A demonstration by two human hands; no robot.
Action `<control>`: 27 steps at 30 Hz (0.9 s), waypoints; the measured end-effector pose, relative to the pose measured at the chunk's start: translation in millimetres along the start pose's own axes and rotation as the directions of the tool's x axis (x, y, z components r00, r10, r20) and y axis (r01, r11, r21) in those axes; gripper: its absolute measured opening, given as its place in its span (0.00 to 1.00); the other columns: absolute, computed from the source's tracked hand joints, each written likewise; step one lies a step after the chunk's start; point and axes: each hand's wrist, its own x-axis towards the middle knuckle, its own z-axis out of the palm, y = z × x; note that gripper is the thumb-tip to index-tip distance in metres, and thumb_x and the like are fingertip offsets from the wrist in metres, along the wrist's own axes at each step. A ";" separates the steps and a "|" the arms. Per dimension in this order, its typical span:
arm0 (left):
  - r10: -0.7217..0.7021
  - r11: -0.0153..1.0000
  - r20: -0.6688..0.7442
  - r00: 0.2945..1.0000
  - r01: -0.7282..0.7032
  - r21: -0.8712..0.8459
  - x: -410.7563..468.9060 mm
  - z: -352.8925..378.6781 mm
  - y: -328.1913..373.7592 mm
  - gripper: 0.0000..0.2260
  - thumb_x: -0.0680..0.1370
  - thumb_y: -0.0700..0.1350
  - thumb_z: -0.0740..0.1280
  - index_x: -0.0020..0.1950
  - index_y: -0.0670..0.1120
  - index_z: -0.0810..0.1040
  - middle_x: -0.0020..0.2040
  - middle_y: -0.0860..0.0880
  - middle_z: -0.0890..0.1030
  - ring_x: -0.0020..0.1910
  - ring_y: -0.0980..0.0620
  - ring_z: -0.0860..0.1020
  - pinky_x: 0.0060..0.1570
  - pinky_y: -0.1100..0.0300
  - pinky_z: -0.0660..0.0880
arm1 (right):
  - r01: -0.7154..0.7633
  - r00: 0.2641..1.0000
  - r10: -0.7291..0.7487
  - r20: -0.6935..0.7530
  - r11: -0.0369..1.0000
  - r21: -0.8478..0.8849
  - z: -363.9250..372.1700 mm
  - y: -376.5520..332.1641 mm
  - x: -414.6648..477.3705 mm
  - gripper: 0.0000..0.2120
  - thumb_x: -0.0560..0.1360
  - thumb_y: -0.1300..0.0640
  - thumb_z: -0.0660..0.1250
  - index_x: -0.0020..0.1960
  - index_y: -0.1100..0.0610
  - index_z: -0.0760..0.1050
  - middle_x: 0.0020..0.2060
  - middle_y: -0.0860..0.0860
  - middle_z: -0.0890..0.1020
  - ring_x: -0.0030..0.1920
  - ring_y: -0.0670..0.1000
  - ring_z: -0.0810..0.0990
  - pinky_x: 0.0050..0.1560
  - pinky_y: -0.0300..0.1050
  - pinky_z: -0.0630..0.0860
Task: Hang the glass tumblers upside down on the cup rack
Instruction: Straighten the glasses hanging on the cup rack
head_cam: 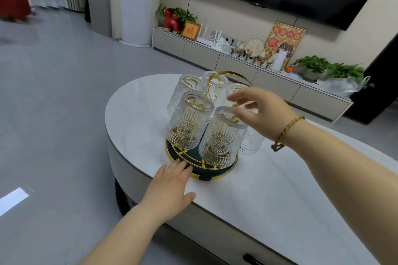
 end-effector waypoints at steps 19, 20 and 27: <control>0.055 0.997 -0.034 0.998 -0.053 0.052 11.7 14.7 19.7 0.28 0.77 0.54 0.56 0.72 0.47 0.48 0.76 0.51 0.50 0.74 0.55 0.45 0.72 0.60 0.44 | -0.189 0.981 0.180 0.074 0.973 0.135 35.6 17.3 -4.4 0.44 0.64 0.45 0.70 0.71 0.54 0.48 0.72 0.52 0.58 0.70 0.52 0.59 0.67 0.45 0.60; 0.055 0.997 -0.034 0.998 -0.053 0.049 12.4 14.6 19.6 0.28 0.77 0.54 0.56 0.72 0.47 0.48 0.76 0.52 0.50 0.74 0.55 0.45 0.72 0.60 0.44 | -0.203 0.978 0.194 0.074 0.969 0.142 37.5 16.9 -2.3 0.44 0.64 0.46 0.70 0.71 0.54 0.48 0.72 0.53 0.59 0.70 0.52 0.59 0.67 0.46 0.60; 0.059 0.998 -0.028 0.998 -0.059 0.018 12.5 13.2 18.4 0.28 0.77 0.53 0.56 0.73 0.47 0.49 0.76 0.52 0.51 0.74 0.54 0.45 0.72 0.59 0.44 | -0.185 0.983 0.180 0.040 0.964 0.194 39.9 17.9 -6.5 0.42 0.64 0.48 0.71 0.70 0.54 0.53 0.71 0.51 0.61 0.69 0.50 0.60 0.65 0.42 0.60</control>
